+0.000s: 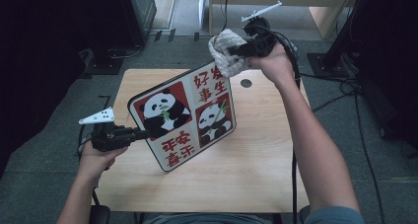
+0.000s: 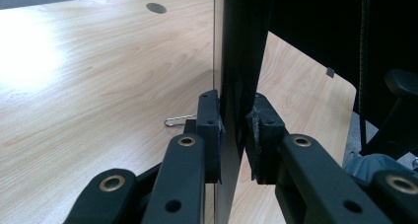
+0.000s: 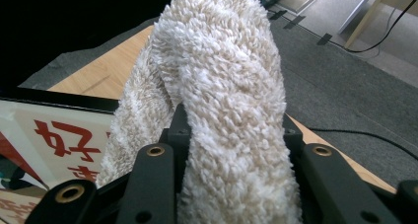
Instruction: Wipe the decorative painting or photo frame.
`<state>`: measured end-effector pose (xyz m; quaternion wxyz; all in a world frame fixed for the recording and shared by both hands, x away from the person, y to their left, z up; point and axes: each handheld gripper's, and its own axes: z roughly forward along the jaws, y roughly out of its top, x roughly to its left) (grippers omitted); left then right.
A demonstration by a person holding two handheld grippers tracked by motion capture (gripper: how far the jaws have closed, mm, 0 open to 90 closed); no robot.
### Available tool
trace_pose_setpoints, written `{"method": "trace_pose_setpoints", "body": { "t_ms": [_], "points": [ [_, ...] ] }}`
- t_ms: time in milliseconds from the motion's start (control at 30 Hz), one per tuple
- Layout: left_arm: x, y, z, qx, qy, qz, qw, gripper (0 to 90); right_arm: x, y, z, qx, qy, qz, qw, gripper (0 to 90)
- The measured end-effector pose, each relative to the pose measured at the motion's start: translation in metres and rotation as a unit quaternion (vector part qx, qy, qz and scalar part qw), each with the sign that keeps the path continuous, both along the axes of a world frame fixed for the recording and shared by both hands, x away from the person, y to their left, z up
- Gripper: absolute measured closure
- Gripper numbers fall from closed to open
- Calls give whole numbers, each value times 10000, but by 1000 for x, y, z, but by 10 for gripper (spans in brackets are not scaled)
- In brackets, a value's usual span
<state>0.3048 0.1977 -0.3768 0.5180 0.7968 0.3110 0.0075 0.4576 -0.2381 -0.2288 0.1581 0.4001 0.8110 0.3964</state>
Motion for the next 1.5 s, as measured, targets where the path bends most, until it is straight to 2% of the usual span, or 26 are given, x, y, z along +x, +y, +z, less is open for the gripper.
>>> {"method": "trace_pose_setpoints", "body": {
  "t_ms": [267, 333, 367, 533, 800, 1033, 1333, 1500],
  "points": [
    [0, 0, 0, -3, 9, 10, 10000, 787, 0, -4, -12, 78, 60, -38, 9999, 645],
    [0, 0, 0, 3, 9, 17, 10000, 787, 1, -5, -16, 49, -5, -23, 10000, 645],
    [0, 0, 0, 5, 10, 20, 10000, 787, 0, -5, -17, 61, 42, -55, 10000, 645],
    [0, 0, 0, 4, -8, 14, 10000, 786, -2, -4, -23, 81, -16, -102, 9999, 648],
    [0, 0, 0, -1, -3, 15, 10000, 786, -3, -6, -36, 101, 105, -219, 9997, 652],
    [0, 0, -1, -32, -9, 62, 10000, 785, -9, -5, -45, 159, 60, -317, 9994, 653],
    [-1, 0, -1, -50, 12, 52, 10000, 786, -14, -5, -52, 118, -14, -358, 9993, 654],
    [-1, 0, -2, -72, 7, 61, 10000, 787, -15, -7, -61, 80, 81, -358, 9993, 654]
  ]
}}
